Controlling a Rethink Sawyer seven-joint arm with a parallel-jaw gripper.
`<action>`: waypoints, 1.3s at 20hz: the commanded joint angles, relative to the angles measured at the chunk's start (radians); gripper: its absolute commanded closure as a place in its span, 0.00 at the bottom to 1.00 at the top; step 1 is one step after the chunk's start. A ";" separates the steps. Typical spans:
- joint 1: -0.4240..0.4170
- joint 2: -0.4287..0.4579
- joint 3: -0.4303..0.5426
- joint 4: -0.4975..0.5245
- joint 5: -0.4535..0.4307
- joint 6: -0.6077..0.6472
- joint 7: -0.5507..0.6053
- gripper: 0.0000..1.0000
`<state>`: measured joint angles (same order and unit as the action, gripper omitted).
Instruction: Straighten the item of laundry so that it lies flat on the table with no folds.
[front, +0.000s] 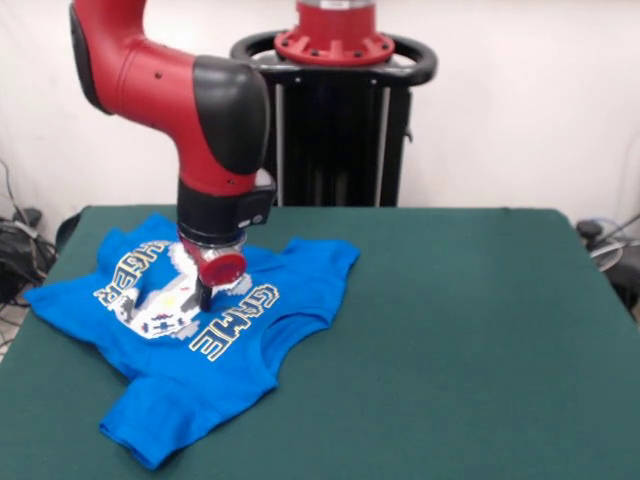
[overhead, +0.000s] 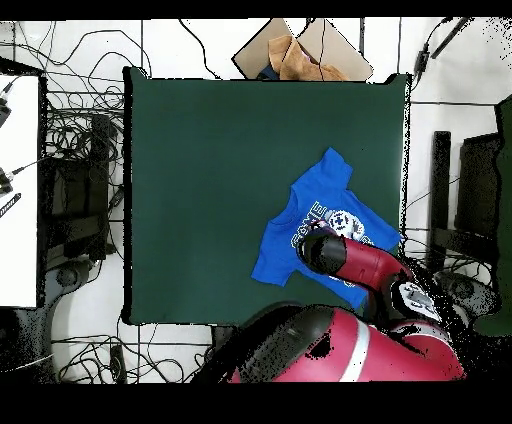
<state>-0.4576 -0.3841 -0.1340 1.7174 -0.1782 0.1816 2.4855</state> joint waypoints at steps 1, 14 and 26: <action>-0.058 -0.114 0.178 0.050 -0.029 0.172 -0.105 1.00; -0.021 -0.152 0.252 0.050 0.047 0.225 0.019 1.00; 0.086 0.216 0.186 -0.182 0.021 -0.022 0.083 1.00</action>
<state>-0.4257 -0.3805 -0.0036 1.6574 -0.1699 0.2620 2.4853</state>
